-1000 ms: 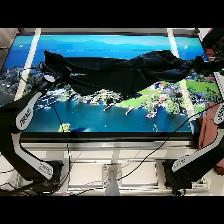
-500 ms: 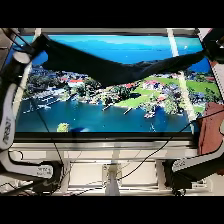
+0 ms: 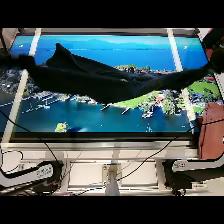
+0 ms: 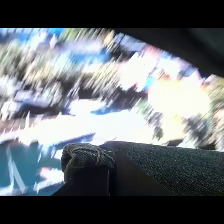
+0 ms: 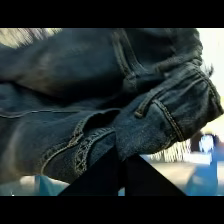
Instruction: Fold the clothes and pants, and hang the long-sleeved shirts on hangers.
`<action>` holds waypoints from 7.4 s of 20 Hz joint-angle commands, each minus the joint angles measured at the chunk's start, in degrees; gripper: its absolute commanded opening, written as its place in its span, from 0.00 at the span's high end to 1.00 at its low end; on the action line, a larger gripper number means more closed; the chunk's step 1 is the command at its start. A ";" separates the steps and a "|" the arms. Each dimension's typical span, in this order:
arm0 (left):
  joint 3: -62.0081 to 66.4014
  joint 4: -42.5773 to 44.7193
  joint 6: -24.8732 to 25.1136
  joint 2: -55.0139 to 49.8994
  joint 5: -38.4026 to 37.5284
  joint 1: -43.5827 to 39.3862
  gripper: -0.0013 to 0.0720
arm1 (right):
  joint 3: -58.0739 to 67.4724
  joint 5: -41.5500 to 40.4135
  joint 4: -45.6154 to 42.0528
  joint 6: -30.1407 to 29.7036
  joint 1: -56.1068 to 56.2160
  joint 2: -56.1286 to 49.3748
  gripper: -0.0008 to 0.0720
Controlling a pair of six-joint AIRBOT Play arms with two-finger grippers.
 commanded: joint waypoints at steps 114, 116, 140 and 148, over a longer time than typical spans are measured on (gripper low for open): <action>-18.53 7.45 5.16 -8.57 -11.65 19.80 0.16 | -50.75 4.13 -18.51 -3.13 -0.09 25.27 0.42; -18.53 7.45 5.18 -8.57 -9.05 19.78 0.16 | -50.75 3.76 -18.51 -3.13 -0.09 25.27 0.42; -17.57 -18.88 26.03 -10.45 8.50 17.81 0.94 | -50.75 -2.23 -13.31 -1.86 -0.07 25.27 0.42; -17.33 -11.72 25.75 14.97 1.55 19.47 0.94 | -50.75 -2.23 -13.29 -1.86 -0.07 25.27 0.42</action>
